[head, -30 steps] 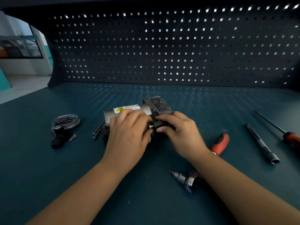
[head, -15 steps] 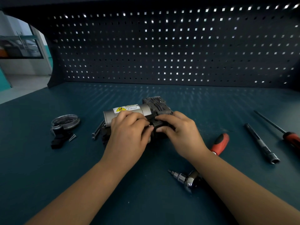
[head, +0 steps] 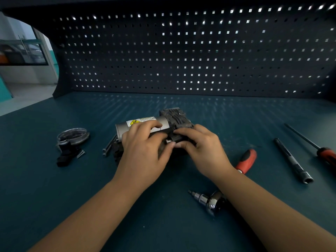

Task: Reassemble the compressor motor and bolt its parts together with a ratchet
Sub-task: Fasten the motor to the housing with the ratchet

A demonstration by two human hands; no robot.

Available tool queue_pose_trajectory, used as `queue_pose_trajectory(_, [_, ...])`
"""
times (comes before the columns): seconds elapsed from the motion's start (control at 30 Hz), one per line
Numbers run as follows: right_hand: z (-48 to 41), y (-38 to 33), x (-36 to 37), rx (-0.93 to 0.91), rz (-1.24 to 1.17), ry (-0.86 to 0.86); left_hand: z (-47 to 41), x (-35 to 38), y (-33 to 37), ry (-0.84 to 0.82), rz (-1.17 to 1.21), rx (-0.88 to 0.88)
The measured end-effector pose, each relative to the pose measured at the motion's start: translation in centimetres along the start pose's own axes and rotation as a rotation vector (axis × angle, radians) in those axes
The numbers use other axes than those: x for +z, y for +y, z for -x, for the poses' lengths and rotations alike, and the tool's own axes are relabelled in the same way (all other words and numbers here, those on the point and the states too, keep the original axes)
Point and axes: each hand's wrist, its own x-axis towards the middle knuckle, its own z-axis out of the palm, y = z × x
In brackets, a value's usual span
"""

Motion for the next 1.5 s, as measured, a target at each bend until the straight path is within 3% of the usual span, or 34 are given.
queue_pose_trajectory(0.23, [0.02,-0.01,0.0,0.014,-0.003,0.002,0.1,0.15,0.2,-0.01,0.003,-0.042])
queue_pose_trajectory(0.37, [-0.02,-0.1,0.0,0.024,-0.003,-0.008,0.0,0.18,0.13,0.051,-0.012,0.029])
queue_pose_trajectory(0.53, [0.01,-0.1,-0.06,0.022,-0.005,-0.002,0.08,-0.05,0.24,0.011,-0.048,-0.052])
queue_pose_trajectory(0.7, [0.0,-0.12,-0.06,0.024,-0.01,-0.007,0.17,-0.11,0.27,0.084,-0.054,0.015])
queue_pose_trajectory(0.97, [0.03,-0.03,0.0,0.02,-0.014,0.001,0.13,-0.3,0.46,0.022,-0.035,-0.05])
queue_pose_trajectory(1.5, [0.07,0.07,0.1,-0.001,-0.01,0.016,-0.01,-0.47,0.11,0.067,-0.05,0.039])
